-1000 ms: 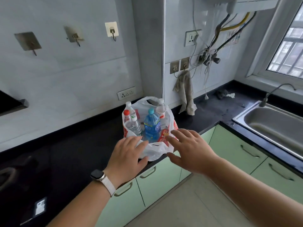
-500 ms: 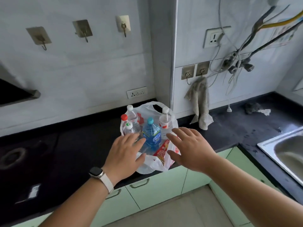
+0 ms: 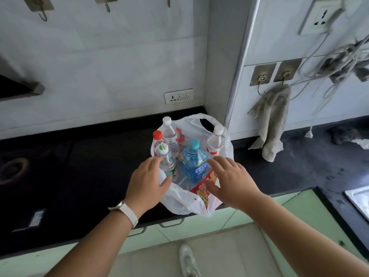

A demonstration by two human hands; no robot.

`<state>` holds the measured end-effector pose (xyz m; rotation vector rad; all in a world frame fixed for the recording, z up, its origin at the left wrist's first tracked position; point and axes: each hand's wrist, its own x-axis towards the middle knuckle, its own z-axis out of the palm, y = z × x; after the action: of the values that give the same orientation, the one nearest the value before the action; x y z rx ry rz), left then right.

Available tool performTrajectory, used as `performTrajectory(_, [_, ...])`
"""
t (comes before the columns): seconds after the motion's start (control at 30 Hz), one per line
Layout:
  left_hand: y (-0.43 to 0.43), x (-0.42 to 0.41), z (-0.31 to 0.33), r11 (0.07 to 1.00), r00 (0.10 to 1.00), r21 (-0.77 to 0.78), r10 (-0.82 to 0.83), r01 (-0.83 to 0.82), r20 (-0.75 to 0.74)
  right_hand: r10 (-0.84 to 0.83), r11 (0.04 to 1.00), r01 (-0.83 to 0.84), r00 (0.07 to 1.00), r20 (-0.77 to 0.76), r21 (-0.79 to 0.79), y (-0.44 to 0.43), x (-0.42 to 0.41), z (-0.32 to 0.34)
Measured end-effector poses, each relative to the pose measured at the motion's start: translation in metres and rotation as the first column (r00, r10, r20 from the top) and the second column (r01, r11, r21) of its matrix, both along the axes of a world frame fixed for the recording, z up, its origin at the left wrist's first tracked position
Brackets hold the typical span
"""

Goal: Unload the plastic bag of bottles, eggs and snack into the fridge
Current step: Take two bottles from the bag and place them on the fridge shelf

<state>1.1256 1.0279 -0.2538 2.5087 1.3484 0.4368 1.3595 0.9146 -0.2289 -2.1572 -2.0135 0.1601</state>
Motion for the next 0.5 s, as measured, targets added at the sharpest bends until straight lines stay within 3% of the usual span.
performTrajectory(0.1, [0.019,0.007,-0.017,0.989,0.987,-0.128,0.095,-0.078,0.132,-0.074,0.996,0.069,0.992,-0.107,-0.052,0.023,0.003,-0.007])
performTrajectory(0.23, [0.043,0.015,-0.034,0.976,0.960,-0.175,0.170,-0.132,0.224,-0.181,0.981,0.156,0.951,-0.251,-0.115,0.050,0.002,-0.018])
performTrajectory(0.5, [0.060,0.022,-0.063,0.985,0.949,-0.168,0.075,-0.024,0.305,-0.357,0.932,0.293,0.836,-0.417,-0.212,0.078,-0.009,-0.054])
